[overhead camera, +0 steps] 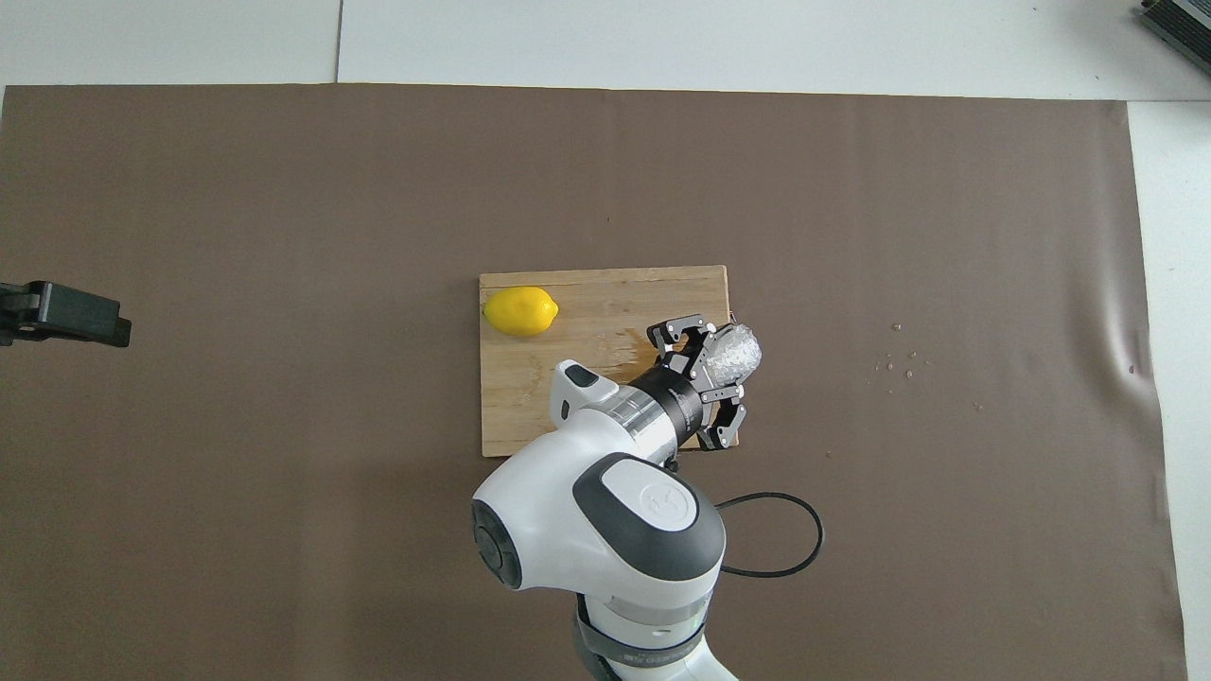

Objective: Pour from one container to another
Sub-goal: 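Tilt the white cup with the right gripper to pour into the metal cup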

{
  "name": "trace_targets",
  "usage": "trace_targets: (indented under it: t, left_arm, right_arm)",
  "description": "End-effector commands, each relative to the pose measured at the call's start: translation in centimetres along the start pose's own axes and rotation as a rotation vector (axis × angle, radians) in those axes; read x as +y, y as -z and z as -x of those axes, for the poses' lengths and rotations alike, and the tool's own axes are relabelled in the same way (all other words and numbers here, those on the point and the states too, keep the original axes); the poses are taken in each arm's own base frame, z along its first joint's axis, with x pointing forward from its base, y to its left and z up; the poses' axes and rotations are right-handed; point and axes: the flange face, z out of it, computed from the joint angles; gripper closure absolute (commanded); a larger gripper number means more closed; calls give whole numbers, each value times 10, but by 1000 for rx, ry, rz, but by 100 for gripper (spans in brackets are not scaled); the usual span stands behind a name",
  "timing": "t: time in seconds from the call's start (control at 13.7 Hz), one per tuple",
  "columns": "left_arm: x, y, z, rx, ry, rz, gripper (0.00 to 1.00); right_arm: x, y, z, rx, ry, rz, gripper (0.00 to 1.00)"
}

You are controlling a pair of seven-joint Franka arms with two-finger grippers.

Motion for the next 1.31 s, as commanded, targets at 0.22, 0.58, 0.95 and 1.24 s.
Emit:
trace_targets:
  t: [0.22,0.58,0.95,1.24]
  left_arm:
    - [2,0,10,10,-1,4,0]
    - [-8,0,11,5,17,5,0]
    - [-5,0,11,5,12,5,0]
    - [-6,0,11,5,14,5,0]
  right_arm:
    - [-14,-9,-6,-72,-31,59,100]
    - [-17,-6,-12,-78,-37,74,100]
    - [-9,-4,-6,-60,-93,67,100]
    - [3,-3,10,39,-179,-11,100]
